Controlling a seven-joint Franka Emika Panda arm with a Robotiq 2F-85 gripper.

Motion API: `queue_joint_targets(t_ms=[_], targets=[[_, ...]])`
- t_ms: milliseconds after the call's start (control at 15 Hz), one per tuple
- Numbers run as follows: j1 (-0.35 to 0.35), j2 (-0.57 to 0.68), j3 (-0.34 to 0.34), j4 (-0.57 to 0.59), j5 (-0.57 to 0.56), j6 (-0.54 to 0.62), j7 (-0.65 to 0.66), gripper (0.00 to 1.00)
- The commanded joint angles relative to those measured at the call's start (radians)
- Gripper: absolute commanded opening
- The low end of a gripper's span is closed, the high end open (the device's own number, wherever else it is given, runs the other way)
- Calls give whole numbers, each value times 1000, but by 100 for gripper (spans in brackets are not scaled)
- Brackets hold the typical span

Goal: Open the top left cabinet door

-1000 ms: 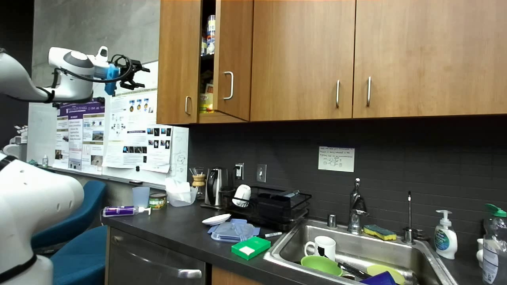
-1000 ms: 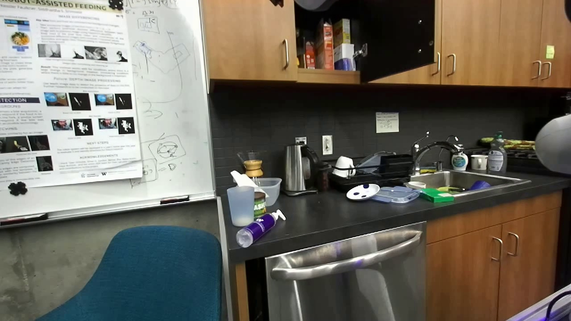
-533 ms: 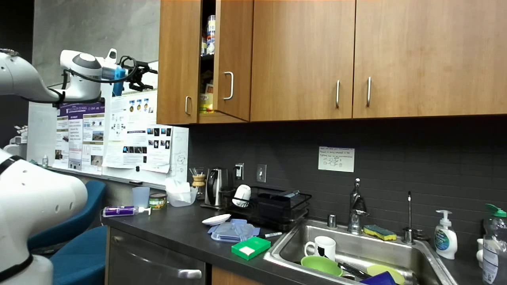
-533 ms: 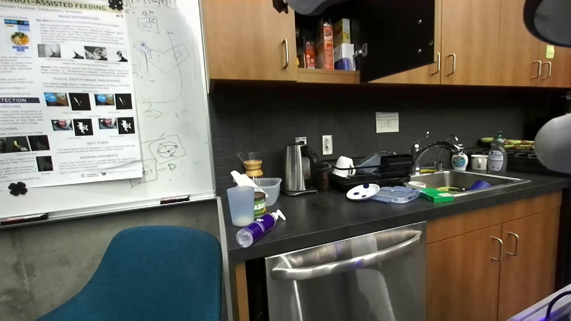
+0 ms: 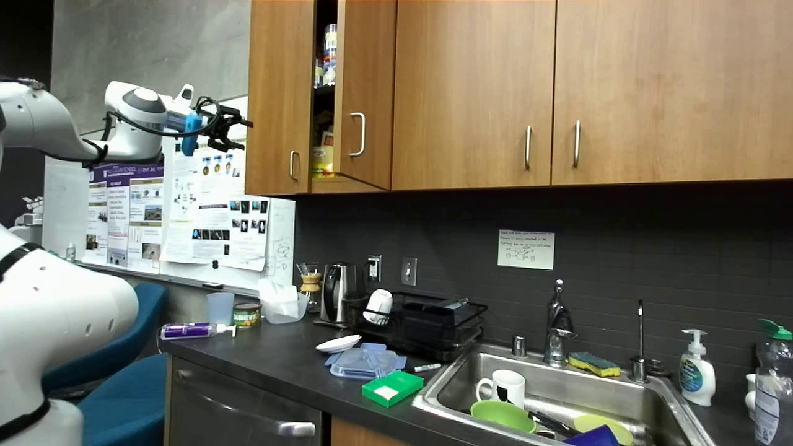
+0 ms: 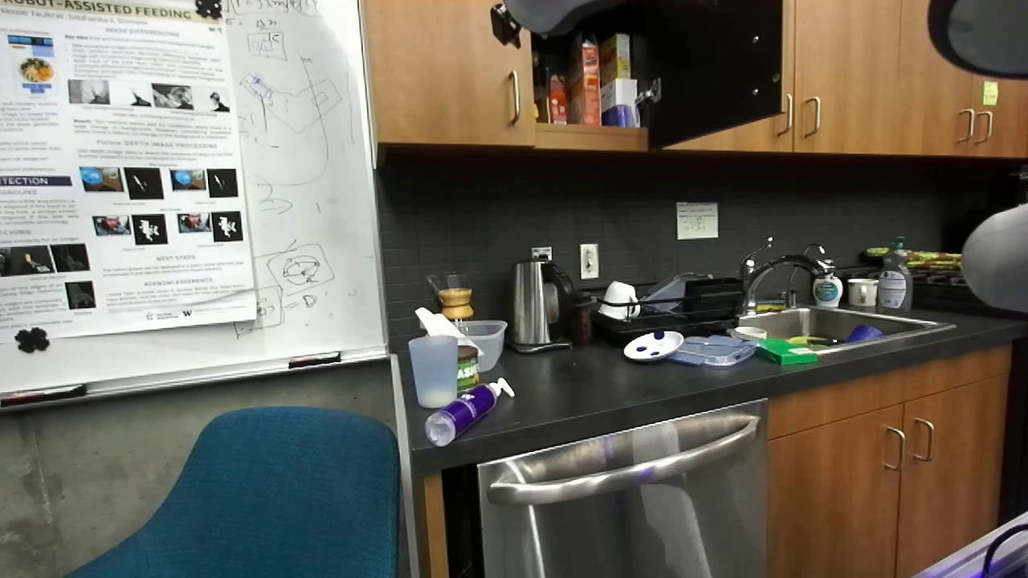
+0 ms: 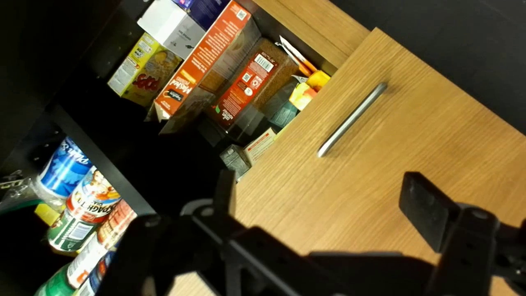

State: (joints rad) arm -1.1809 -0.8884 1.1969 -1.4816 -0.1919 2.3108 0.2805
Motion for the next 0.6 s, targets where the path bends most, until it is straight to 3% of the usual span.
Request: queue_joint_targets(t_ms=[0, 533], targets=[[-20, 49, 36, 39, 9, -24, -30, 100], [-10, 33, 33, 13, -2, -10, -1, 100]])
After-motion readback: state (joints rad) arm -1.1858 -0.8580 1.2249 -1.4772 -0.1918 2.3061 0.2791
